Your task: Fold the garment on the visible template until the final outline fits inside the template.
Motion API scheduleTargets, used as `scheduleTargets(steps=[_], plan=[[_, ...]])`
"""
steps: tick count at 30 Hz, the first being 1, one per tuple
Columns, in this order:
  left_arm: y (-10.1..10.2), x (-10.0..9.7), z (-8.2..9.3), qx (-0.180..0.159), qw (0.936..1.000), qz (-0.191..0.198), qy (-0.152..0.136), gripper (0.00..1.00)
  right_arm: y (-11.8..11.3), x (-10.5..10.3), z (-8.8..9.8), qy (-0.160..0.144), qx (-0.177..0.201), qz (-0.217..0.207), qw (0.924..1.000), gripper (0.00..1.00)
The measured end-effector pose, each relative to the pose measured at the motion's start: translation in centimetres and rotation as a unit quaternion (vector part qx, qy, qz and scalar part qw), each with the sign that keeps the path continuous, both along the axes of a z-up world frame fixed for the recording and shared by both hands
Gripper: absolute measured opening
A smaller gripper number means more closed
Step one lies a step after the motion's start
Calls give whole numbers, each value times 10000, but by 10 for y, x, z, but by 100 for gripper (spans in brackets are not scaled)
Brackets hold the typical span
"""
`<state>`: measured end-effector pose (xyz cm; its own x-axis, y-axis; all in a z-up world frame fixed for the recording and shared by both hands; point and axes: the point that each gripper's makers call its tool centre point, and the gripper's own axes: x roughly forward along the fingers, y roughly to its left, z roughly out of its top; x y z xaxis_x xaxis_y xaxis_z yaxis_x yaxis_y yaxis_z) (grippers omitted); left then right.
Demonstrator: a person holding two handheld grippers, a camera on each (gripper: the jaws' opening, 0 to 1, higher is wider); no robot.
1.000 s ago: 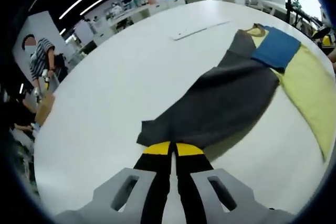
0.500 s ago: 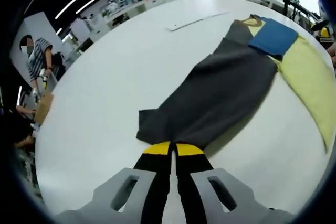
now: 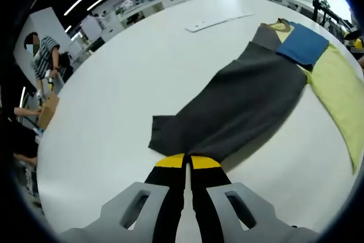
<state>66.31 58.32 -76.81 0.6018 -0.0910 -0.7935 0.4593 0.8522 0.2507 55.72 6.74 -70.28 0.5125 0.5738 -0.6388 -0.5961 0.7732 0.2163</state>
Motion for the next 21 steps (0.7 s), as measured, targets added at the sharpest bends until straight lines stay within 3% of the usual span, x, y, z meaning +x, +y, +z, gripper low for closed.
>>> scheduleTargets(steps=[14,17,21], plan=[[9,-4,-4,-40,9998,182,85,0,-7,-12,-5,74,-44,-24,10000,43],[12,-5,-3,-239,9991,336,61,0,-9,-13,-6,86,-39,-46,9999,43],[19,-8,-4,-224,9987,451,72,0,-10,-14,-5,81,-36,-59,9999,43]])
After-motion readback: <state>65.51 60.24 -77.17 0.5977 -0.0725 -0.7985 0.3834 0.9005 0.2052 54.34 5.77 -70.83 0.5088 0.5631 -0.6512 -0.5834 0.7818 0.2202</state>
